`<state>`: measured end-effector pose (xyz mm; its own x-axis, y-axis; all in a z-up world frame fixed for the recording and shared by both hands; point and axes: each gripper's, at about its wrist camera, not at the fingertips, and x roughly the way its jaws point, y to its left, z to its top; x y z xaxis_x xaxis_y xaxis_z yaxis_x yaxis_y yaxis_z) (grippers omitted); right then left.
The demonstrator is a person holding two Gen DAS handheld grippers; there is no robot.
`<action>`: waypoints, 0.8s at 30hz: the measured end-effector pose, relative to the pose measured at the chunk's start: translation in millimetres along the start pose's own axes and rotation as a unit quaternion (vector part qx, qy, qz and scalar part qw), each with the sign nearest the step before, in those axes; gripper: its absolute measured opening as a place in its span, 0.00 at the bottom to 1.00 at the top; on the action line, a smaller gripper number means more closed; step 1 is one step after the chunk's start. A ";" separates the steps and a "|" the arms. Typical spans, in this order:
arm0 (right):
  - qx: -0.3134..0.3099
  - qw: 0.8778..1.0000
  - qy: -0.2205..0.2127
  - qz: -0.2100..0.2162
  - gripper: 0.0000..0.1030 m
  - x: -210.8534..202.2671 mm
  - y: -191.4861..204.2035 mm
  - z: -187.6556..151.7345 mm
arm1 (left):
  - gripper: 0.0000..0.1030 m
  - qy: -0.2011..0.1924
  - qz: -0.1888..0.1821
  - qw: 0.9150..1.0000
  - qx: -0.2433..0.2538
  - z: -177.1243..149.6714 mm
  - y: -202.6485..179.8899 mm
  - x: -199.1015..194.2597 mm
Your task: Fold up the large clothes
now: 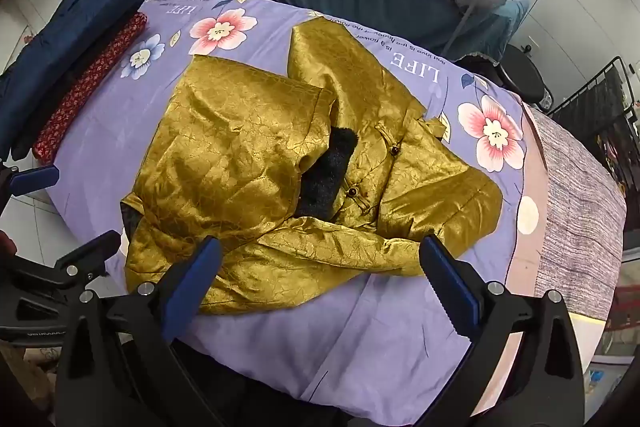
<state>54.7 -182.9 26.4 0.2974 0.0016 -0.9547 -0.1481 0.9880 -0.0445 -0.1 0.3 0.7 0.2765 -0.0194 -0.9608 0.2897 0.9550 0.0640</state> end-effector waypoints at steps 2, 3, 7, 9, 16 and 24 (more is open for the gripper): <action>0.000 1.000 -0.002 0.001 0.95 -0.8 -1.0 -0.4 | 0.94 -0.002 0.004 1.000 0.001 -0.6 0.0 -1.0; 0.000 1.000 -0.004 0.002 0.95 -1.5 -1.9 -0.9 | 0.94 -0.003 0.005 1.000 0.002 -1.2 0.3 -1.6; -0.003 1.000 0.003 -0.002 0.95 1.4 3.3 -2.2 | 0.94 -0.003 0.009 1.000 0.002 -8.0 -3.8 5.5; -0.005 1.000 0.004 0.000 0.95 4.6 4.9 -3.9 | 0.94 -0.002 0.012 1.000 0.002 -9.0 -1.8 6.1; -0.003 1.000 0.007 0.000 0.95 4.7 7.7 -2.8 | 0.94 0.010 0.013 1.000 0.001 -4.7 3.1 6.2; 0.001 1.000 0.009 0.004 0.95 6.8 3.1 -4.7 | 0.94 0.020 0.021 1.000 0.006 -4.0 -0.2 10.8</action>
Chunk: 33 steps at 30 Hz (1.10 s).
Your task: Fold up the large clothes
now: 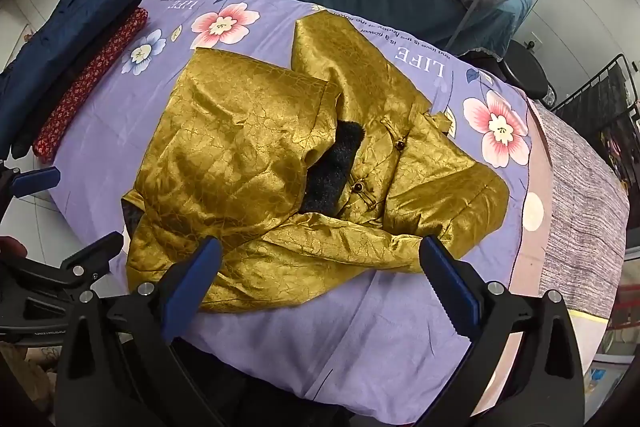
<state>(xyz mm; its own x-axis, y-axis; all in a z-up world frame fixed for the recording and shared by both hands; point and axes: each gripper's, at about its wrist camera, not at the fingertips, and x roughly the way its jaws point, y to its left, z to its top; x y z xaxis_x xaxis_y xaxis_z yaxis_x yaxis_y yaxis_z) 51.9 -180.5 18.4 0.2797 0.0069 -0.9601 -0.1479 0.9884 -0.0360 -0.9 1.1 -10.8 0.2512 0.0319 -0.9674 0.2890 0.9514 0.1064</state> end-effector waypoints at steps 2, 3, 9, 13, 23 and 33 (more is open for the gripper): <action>0.001 1.000 -0.001 0.000 0.95 -0.2 -0.5 -0.5 | 0.94 -0.001 0.002 1.000 0.001 0.5 -0.8 -0.4; 0.003 1.000 -0.002 0.000 0.95 0.0 -1.6 -1.0 | 0.94 -0.002 0.002 1.000 0.001 0.5 -0.8 0.0; 0.009 1.000 -0.001 -0.001 0.95 0.4 -6.4 -1.2 | 0.94 0.002 0.013 1.000 0.002 0.9 -0.9 1.5; 0.011 1.000 0.000 -0.003 0.95 0.4 -7.3 -1.3 | 0.94 0.004 0.013 1.000 -0.002 0.0 1.0 1.8; 0.014 1.000 -0.002 0.000 0.95 1.3 -7.7 -2.0 | 0.94 0.009 0.025 1.000 -0.006 -0.6 5.6 1.7; 0.015 1.000 -0.002 0.000 0.95 1.5 -7.0 -2.4 | 0.94 0.013 0.027 1.000 -0.007 -3.9 6.2 3.7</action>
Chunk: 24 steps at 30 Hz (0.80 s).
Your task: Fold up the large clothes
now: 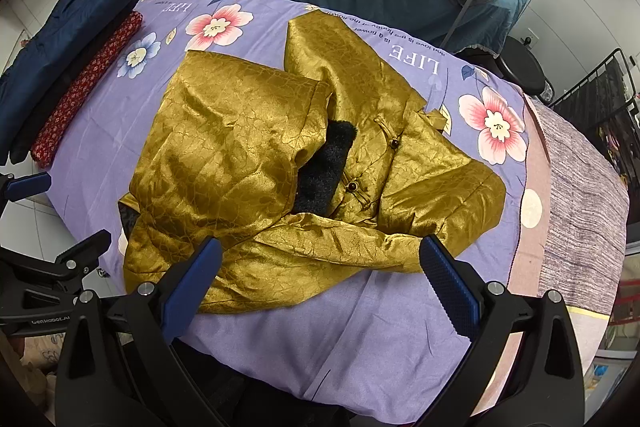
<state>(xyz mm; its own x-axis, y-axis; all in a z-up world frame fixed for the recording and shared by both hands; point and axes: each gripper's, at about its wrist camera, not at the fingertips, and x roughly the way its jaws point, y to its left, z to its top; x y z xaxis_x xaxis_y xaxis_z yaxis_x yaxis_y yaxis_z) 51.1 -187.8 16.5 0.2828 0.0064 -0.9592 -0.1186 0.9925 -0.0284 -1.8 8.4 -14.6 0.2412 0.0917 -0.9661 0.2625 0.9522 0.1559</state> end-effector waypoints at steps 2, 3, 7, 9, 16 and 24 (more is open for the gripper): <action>0.000 1.000 0.000 0.000 0.95 0.1 0.0 -0.1 | 0.94 0.001 0.000 1.000 -0.001 -0.1 0.0 0.7; 0.001 1.000 0.000 0.000 0.95 0.1 -0.1 -0.5 | 0.94 0.002 0.001 1.000 -0.001 -0.5 0.2 1.0; 0.001 1.000 0.000 0.000 0.95 0.7 0.2 -1.2 | 0.94 0.005 0.002 1.000 -0.002 -0.9 0.3 1.8; 0.001 1.000 0.000 0.000 0.95 0.7 0.3 -1.0 | 0.94 0.005 0.003 1.000 -0.003 -1.3 -0.1 1.9; 0.002 1.000 0.000 0.000 0.95 0.9 0.0 -2.5 | 0.94 0.008 0.003 1.000 -0.002 -1.1 0.0 2.9; 0.004 1.000 0.002 0.001 0.95 4.5 -1.1 -5.8 | 0.94 0.009 0.005 1.000 -0.003 0.1 0.7 3.8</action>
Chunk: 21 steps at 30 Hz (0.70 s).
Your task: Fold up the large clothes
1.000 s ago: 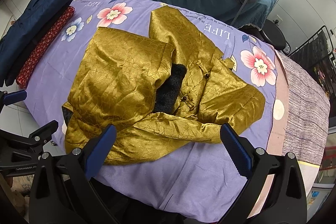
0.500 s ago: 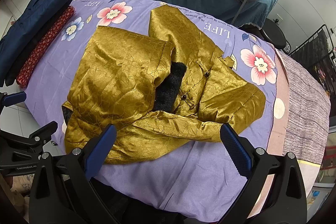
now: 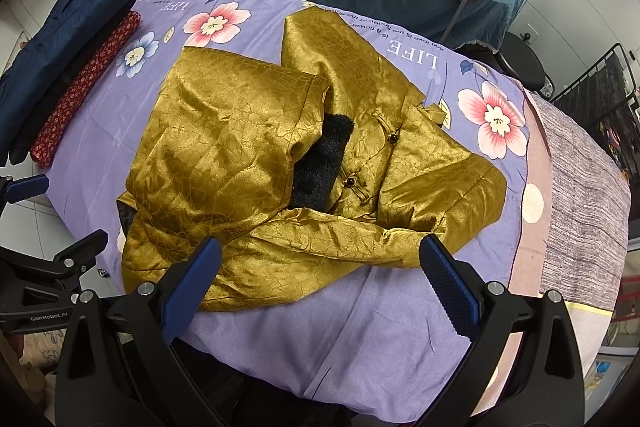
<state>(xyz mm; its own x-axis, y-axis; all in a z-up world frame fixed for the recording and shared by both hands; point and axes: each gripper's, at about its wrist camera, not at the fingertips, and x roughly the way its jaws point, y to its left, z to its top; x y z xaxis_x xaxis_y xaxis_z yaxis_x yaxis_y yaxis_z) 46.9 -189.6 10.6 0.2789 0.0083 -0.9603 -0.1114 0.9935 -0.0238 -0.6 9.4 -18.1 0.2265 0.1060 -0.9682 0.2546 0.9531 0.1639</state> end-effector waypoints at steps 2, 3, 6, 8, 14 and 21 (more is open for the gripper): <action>0.000 1.000 -0.001 0.000 0.95 -0.6 -0.8 0.3 | 0.94 0.000 0.000 1.000 0.001 -0.2 0.1 -0.2; 0.000 1.000 -0.001 0.000 0.95 -0.8 -1.0 0.3 | 0.94 -0.001 0.000 1.000 0.001 -0.1 0.2 -0.5; 0.002 1.000 -0.004 -0.001 0.94 -2.9 -2.0 0.6 | 0.94 -0.004 0.001 1.000 0.000 0.1 1.2 -2.0; 0.003 1.000 -0.006 -0.001 0.95 -4.2 -2.6 -0.1 | 0.94 -0.005 0.001 1.000 -0.001 -0.2 0.8 -2.7; 0.006 1.000 -0.001 0.000 0.95 -2.6 -4.0 -1.3 | 0.94 0.000 0.002 1.000 0.000 -1.0 -0.4 -1.6; 0.005 1.000 0.001 0.002 0.95 0.4 -3.4 -1.4 | 0.94 0.003 0.000 1.000 -0.002 -1.7 -0.9 1.4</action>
<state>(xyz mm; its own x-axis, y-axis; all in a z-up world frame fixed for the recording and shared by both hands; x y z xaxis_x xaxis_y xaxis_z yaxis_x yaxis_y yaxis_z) 46.0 -193.1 9.9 0.2768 0.0117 -0.9608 -0.1036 0.9945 -0.0177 -2.1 9.1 -19.9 0.2214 0.1083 -0.9691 0.2502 0.9542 0.1638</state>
